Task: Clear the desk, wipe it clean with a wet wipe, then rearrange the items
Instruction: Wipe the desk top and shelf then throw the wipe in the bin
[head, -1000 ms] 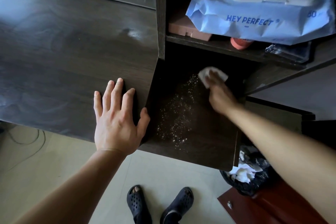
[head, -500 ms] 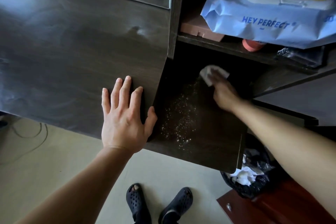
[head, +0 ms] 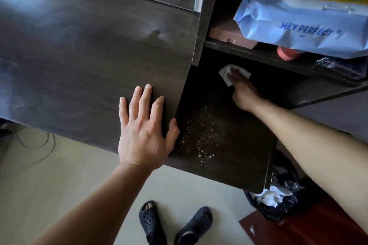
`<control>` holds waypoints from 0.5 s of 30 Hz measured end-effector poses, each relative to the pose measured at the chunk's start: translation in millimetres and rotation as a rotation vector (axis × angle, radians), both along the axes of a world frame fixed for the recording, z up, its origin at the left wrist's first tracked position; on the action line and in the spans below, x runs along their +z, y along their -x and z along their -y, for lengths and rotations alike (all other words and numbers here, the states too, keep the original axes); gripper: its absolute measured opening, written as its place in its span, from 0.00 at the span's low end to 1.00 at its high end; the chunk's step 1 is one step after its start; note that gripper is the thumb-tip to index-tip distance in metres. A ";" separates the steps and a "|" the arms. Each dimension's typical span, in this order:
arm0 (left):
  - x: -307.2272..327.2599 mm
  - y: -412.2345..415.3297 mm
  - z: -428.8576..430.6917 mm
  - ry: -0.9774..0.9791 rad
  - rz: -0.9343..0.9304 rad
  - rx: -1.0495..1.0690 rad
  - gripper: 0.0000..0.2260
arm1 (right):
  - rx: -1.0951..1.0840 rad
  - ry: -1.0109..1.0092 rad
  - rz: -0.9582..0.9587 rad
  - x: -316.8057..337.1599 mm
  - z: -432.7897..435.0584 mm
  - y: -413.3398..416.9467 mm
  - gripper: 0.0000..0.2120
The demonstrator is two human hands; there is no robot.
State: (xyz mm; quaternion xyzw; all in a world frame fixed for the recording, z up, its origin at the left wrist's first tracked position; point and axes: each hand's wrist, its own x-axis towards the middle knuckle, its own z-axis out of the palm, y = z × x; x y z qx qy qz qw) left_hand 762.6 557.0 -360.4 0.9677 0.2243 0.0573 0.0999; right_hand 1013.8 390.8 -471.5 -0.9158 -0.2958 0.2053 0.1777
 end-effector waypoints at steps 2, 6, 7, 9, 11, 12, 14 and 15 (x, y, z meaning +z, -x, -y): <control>-0.2 -0.8 0.3 -0.002 0.007 0.002 0.24 | -0.149 0.011 0.023 0.1 -32.0 -14.0 0.26; 1.4 -1.0 0.2 -0.004 0.007 0.002 0.25 | 0.103 -0.043 -0.004 8.1 -18.8 61.2 0.30; 1.8 -0.8 0.2 -0.004 0.003 0.002 0.24 | 0.236 -0.059 -0.017 9.0 -2.1 84.5 0.33; 2.2 -0.4 0.2 -0.003 -0.005 0.002 0.24 | 0.422 -0.052 -0.039 6.5 26.4 100.7 0.35; 1.6 -0.5 -0.1 -0.005 0.000 0.000 0.24 | 0.452 -0.088 -0.009 7.2 23.8 75.0 0.31; 1.4 -0.9 -0.1 -0.006 0.000 0.001 0.24 | 0.394 -0.086 0.003 7.0 12.8 57.4 0.29; 1.2 -0.8 0.5 -0.004 0.004 0.003 0.24 | 0.193 -0.043 0.049 3.7 -19.7 16.2 0.26; 0.7 -0.9 0.3 -0.003 0.013 0.003 0.24 | 0.080 -0.027 0.038 -3.8 -35.7 -1.3 0.25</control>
